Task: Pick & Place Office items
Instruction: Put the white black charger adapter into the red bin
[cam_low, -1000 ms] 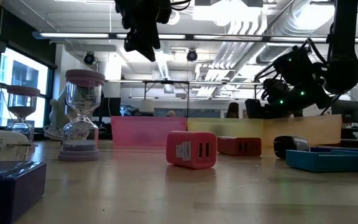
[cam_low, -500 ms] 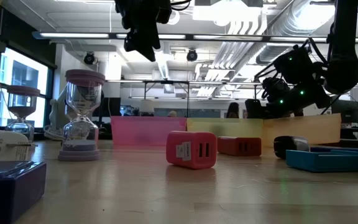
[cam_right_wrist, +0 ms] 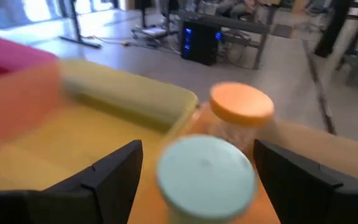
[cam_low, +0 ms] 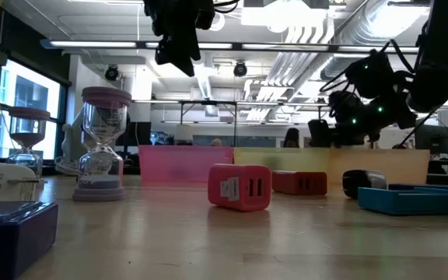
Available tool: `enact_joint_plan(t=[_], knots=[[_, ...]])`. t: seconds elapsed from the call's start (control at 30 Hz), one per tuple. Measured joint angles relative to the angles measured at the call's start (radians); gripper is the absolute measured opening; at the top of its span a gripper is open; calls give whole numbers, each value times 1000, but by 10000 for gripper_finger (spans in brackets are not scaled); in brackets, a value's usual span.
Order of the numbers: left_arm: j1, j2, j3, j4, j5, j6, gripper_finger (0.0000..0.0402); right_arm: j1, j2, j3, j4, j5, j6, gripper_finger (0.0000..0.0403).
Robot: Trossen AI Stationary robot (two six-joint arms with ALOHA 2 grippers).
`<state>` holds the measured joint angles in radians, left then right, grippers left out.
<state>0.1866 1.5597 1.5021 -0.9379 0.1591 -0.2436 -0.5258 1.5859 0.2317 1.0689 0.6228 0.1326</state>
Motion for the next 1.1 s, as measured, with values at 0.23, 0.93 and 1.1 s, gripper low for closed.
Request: enact_joint_plan(t=[0.23, 0.93, 1.1], knots=[[0, 0, 0, 0, 1, 0, 212, 64, -114, 1, 6, -5, -101, 294], [-109, -16, 0, -219, 46, -118, 212, 520, -891, 17, -138, 75, -335, 293], [-159, -37, 0, -281, 19, -141, 212, 704, -994, 185, -561, 110, -293, 293]])
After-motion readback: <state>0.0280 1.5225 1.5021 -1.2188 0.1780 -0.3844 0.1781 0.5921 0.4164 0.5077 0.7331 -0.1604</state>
